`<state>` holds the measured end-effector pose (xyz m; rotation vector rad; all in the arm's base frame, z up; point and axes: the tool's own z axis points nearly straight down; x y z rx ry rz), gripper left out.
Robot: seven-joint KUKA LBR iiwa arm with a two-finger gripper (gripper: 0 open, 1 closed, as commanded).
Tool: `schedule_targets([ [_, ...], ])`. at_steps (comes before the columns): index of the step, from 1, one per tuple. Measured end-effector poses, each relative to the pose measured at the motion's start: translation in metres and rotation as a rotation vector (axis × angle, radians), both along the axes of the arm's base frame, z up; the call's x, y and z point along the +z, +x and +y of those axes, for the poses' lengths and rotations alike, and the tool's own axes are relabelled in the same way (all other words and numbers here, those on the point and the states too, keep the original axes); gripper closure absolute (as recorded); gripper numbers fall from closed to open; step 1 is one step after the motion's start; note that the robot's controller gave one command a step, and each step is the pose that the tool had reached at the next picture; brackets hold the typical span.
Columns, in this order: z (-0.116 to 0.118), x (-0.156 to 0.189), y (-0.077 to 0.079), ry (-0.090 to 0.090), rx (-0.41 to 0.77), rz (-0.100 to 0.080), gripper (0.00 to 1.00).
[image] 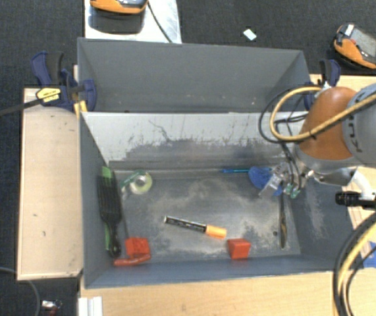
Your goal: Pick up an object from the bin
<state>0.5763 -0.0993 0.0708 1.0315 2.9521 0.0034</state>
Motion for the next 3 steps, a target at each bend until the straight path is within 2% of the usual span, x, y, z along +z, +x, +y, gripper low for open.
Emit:
schedule_targets([
  [1,0.0,0.024,-0.003,0.001,0.002,0.006,1.0],
  [2,0.0,0.067,0.0,-0.001,0.004,-0.004,1.0],
  [3,0.0,0.094,0.0,-0.001,0.009,-0.003,1.0],
])
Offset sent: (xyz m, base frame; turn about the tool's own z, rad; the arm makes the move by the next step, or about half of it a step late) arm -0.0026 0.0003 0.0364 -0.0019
